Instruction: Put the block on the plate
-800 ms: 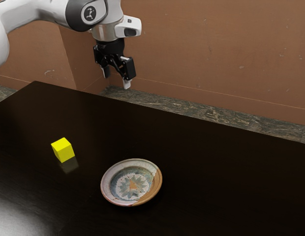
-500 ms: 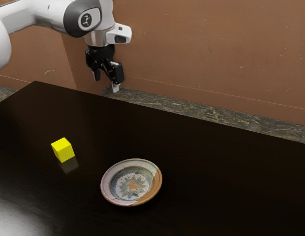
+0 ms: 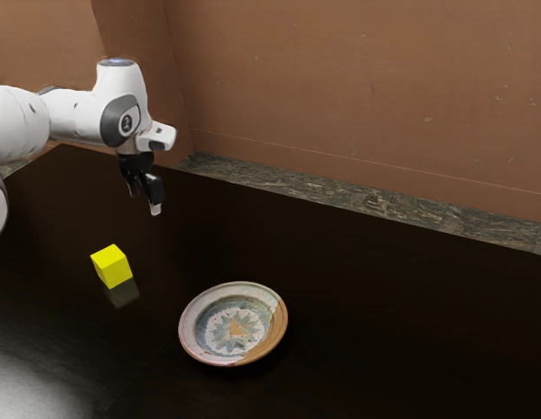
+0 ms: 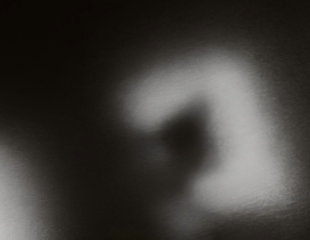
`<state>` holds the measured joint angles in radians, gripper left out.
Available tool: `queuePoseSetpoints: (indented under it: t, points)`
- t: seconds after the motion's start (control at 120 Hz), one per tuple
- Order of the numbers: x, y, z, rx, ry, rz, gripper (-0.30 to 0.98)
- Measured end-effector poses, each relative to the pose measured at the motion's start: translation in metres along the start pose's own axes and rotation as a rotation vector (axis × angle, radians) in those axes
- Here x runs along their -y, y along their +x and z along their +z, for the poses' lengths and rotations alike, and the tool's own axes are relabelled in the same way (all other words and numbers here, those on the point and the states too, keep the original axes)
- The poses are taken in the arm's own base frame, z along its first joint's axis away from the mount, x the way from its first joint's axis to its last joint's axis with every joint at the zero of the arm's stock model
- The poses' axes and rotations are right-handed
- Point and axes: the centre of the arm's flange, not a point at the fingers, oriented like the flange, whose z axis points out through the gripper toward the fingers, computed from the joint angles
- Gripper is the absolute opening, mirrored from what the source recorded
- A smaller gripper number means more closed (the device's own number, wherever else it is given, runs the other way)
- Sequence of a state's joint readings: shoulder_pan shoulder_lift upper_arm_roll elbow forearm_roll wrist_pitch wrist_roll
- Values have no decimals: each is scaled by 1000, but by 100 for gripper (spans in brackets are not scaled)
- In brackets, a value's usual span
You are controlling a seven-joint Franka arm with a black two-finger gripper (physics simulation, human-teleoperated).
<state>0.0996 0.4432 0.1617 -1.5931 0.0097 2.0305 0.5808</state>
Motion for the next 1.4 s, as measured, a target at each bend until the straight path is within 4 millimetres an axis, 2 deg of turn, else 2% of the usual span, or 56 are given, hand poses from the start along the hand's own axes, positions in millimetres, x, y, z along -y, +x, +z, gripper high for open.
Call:
queuePoseSetpoints:
  t: [0.092, 0.175, 0.283, 0.492, 0.608, 0.742, 0.908, 1.208, 1.4]
  points:
    - [24, -19, 31, -21, -29, -16, 69]
    - [42, -39, 51, -36, -40, -29, 69]
    - [43, -47, 78, -43, -50, -1, 69]
    - [42, -57, 102, -64, -44, 65, 69]
    - [46, -62, 105, -78, -38, 86, 69]
    - [46, -60, 100, -101, -26, 119, 69]
    - [38, -71, 106, -103, -40, 144, 69]
    - [29, -72, 104, -123, -34, 192, 69]
    - [20, -79, 112, -125, -52, 200, 69]
